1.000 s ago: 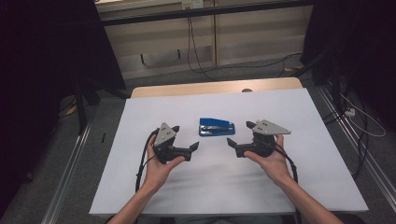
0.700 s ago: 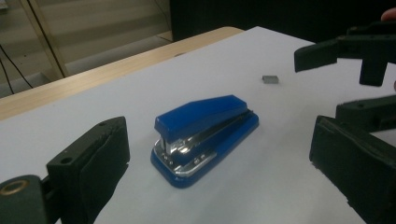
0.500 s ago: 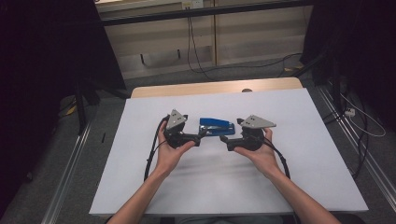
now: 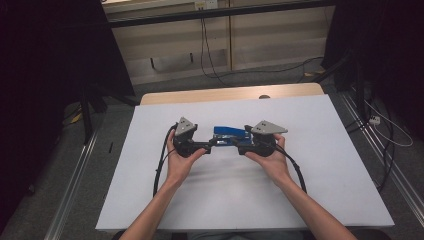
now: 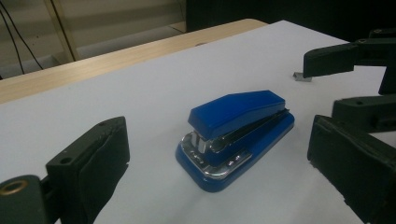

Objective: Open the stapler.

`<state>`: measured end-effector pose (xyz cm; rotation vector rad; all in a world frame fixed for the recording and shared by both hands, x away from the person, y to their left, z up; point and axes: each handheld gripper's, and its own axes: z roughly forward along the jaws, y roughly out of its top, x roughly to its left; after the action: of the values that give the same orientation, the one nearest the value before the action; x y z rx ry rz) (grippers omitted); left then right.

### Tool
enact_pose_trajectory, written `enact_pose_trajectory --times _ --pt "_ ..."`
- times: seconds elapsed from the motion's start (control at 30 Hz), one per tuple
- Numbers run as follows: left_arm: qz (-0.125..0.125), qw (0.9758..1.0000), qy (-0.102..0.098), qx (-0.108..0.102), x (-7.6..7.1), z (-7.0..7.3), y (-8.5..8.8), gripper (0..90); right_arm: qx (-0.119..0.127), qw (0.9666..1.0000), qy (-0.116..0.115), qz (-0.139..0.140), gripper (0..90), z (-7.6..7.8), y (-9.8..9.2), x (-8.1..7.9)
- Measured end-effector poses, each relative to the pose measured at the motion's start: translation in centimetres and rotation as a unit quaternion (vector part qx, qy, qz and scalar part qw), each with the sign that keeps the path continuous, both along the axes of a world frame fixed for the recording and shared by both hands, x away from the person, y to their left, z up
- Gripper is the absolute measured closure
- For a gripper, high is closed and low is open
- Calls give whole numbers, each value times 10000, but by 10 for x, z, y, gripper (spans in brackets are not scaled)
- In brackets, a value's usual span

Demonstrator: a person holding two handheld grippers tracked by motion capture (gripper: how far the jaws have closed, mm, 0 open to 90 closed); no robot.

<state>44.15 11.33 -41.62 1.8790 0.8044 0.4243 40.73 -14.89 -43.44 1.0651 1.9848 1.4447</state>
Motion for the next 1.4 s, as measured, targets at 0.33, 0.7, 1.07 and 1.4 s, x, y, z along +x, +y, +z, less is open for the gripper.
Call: enact_pose_trajectory --times 0.33,0.7,1.07,1.4 --pt "105 9997 16 220 2 -1 3 64 -143 9992 237 277 554 -8 4 10" --pt "209 9990 201 329 6 -10 1 114 -127 9983 357 432 833 -11 12 16" --pt "134 9986 291 412 5 -13 -3 88 -340 9965 554 520 900 -18 19 23" --pt "-70 9984 357 436 6 -16 -4 323 -547 9945 687 570 900 -20 22 29"
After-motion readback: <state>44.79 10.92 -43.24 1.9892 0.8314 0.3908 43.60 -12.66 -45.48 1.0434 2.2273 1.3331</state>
